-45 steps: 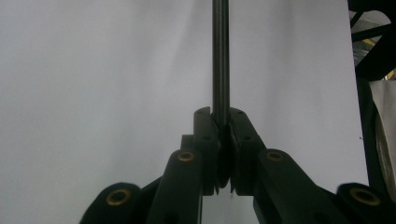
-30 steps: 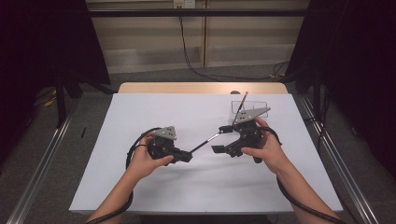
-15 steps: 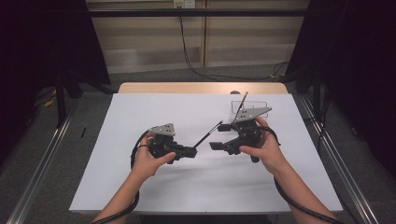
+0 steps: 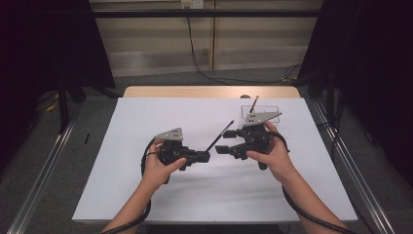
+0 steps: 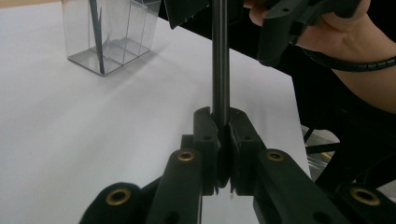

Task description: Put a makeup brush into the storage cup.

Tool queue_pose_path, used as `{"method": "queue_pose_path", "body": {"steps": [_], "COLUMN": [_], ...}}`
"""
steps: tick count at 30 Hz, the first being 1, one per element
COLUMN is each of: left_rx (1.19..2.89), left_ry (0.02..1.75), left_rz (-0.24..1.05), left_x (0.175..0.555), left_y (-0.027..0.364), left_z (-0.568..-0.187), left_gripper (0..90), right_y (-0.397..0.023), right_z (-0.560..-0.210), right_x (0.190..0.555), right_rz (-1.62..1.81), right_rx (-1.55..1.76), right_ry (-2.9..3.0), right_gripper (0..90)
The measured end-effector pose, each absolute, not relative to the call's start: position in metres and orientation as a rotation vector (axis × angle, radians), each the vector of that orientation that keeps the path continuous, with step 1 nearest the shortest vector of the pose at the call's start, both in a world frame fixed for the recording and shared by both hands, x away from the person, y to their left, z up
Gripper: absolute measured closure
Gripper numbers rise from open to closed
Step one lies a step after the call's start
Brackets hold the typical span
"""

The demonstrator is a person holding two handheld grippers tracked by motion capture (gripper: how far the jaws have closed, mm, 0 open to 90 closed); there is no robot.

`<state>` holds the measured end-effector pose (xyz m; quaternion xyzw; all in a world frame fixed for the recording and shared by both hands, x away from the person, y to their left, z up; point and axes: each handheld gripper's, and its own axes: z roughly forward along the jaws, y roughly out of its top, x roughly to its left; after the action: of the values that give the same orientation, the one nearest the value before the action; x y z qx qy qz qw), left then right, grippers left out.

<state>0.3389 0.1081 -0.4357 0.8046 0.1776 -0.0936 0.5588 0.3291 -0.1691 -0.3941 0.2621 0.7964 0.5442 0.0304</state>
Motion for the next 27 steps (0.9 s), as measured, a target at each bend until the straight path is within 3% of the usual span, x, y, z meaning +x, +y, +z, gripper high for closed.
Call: {"method": "queue_pose_path", "body": {"steps": [7, 12, 16, 27], "left_rx": [1.884, 1.879, 1.88, 1.879], "left_ry": [0.418, 0.424, 0.434, 0.445], "left_rz": [-0.228, -0.226, -0.228, -0.228], "left_x": [0.3387, 0.3393, 0.3403, 0.3411], "left_y": [0.1044, 0.1017, 0.1015, 0.0995], "left_z": [-0.4349, -0.435, -0.4368, -0.4382], "left_gripper": [83.6, 83.6, 83.6, 83.4], "right_y": [-0.1698, -0.1677, -0.1664, -0.1663], "right_z": [-0.3924, -0.3927, -0.3919, -0.394], "right_x": [0.3301, 0.3312, 0.3307, 0.3332], "right_rz": [1.694, 1.706, 1.732, 1.791], "right_rx": [0.826, 0.844, 0.846, 0.904], "right_ry": [2.446, 2.456, 2.468, 2.461], "right_gripper": [52.8, 59.4, 72.3, 76.3]}}
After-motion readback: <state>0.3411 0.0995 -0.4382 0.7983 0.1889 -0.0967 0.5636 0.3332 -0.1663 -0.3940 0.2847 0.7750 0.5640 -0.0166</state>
